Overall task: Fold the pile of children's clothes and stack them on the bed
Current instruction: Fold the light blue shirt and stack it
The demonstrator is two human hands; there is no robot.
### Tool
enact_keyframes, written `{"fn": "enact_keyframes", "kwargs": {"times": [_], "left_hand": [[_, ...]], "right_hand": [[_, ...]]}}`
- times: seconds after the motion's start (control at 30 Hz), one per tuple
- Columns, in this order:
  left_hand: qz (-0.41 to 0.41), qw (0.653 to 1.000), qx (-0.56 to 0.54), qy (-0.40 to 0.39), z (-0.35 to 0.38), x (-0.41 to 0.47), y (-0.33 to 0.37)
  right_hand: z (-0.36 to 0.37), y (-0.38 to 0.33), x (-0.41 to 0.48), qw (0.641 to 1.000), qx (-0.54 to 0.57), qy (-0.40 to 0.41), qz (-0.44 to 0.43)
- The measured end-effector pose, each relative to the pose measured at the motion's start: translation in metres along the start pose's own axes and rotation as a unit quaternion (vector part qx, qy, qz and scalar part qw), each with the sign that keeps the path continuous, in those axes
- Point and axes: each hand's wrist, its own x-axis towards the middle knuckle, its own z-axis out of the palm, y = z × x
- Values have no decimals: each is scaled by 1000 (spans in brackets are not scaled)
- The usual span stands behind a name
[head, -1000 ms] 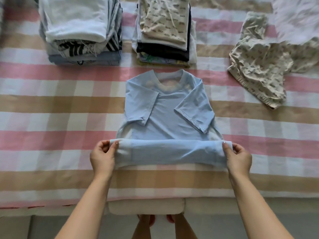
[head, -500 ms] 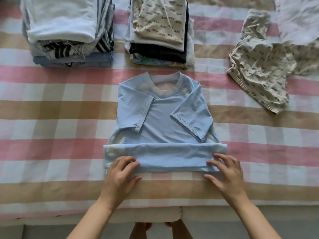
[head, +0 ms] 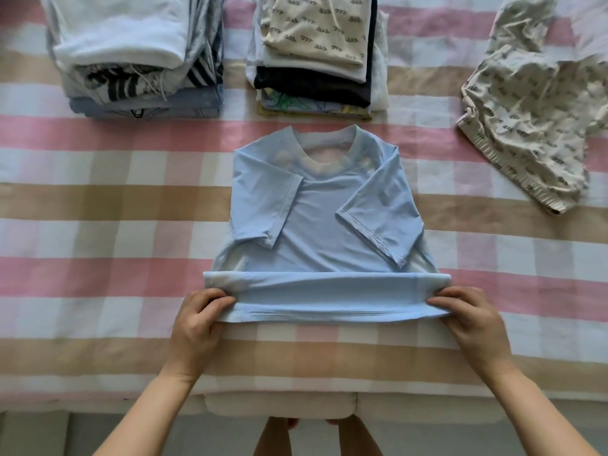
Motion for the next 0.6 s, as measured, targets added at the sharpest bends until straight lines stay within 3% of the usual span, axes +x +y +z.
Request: {"fn": "enact_keyframes", "kwargs": {"times": [0.13, 0.23, 0.4, 0.53, 0.6], "left_hand": [[-105, 991, -84, 18, -10, 4, -6], [-162, 972, -172, 2, -18, 11, -9], [-217, 934, -279, -45, -37, 34, -13], [-263, 894, -358, -53, -45, 80, -13], [-256, 897, -358, -45, -49, 110, -16]], "right_hand": [[-11, 9, 5, 991, 65, -26, 113], [-17, 11, 9, 981, 124, -38, 144], [-27, 10, 31, 926, 312, 1, 212], [-33, 3, 75, 901, 375, 36, 216], [-35, 0, 102, 894, 394, 30, 212]]}}
